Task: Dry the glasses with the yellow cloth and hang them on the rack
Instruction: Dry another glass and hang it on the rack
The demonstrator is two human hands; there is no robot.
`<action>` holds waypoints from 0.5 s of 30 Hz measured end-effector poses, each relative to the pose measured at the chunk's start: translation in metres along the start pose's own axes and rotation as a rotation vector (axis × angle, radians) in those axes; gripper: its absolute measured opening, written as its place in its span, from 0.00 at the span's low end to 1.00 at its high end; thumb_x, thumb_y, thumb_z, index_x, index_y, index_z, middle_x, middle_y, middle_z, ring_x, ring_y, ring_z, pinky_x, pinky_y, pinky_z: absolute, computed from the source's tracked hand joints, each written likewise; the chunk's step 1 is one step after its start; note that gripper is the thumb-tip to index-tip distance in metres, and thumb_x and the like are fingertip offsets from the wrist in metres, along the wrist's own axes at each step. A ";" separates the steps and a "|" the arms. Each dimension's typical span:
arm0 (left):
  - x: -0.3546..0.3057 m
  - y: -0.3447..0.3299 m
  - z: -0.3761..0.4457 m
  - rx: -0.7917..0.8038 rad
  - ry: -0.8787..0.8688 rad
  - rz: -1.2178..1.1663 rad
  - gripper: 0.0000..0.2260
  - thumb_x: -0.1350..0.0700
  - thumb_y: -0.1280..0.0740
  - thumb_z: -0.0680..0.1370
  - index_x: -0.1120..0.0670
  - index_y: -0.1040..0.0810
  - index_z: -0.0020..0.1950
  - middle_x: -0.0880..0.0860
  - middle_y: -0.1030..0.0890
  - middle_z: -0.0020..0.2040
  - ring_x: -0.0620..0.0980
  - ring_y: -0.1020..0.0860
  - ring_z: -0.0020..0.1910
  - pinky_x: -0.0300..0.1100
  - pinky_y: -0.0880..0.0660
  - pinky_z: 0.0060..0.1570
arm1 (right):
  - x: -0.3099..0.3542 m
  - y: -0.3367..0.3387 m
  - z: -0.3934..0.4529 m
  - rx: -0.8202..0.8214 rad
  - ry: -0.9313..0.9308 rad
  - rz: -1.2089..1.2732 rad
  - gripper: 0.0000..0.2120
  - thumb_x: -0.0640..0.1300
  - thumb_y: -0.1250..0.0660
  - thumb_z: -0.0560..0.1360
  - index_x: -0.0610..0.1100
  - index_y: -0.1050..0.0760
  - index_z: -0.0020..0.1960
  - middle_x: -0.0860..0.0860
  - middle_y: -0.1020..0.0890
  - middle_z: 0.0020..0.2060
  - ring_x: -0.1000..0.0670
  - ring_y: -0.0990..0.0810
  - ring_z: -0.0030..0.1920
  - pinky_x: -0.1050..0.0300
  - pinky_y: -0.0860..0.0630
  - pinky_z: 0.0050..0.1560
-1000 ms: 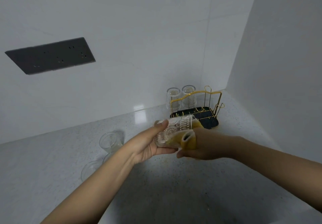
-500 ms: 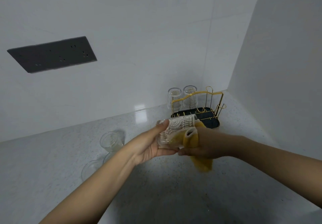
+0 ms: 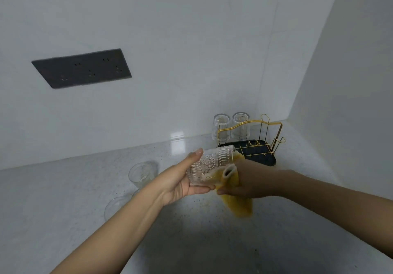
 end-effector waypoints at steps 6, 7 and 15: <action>0.002 -0.001 0.003 0.077 -0.170 -0.160 0.37 0.51 0.19 0.64 0.56 0.32 0.68 0.64 0.22 0.62 0.61 0.19 0.55 0.53 0.20 0.53 | 0.002 0.012 0.005 -0.151 -0.046 0.535 0.10 0.47 0.36 0.75 0.45 0.24 0.55 0.45 0.20 0.52 0.46 0.21 0.51 0.63 0.24 0.52; 0.003 -0.001 0.004 0.069 -0.230 -0.176 0.35 0.57 0.20 0.64 0.54 0.31 0.68 0.63 0.22 0.63 0.60 0.19 0.55 0.53 0.20 0.51 | 0.000 0.012 0.005 -0.155 -0.082 0.703 0.09 0.47 0.36 0.75 0.48 0.24 0.55 0.47 0.20 0.54 0.47 0.21 0.54 0.57 0.24 0.55; 0.000 -0.010 0.000 0.003 -0.018 -0.115 0.25 0.46 0.26 0.67 0.59 0.23 0.58 0.61 0.16 0.48 0.55 0.15 0.42 0.48 0.17 0.41 | 0.010 0.004 -0.001 -0.007 0.136 -0.124 0.17 0.52 0.40 0.78 0.48 0.29 0.65 0.55 0.25 0.60 0.58 0.28 0.58 0.66 0.36 0.63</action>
Point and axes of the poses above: each hand's wrist, its own z-axis towards the middle knuckle, its own y-axis out of the back of the hand, x = y × z, the point moved 4 cm from there along z, towards the middle knuckle
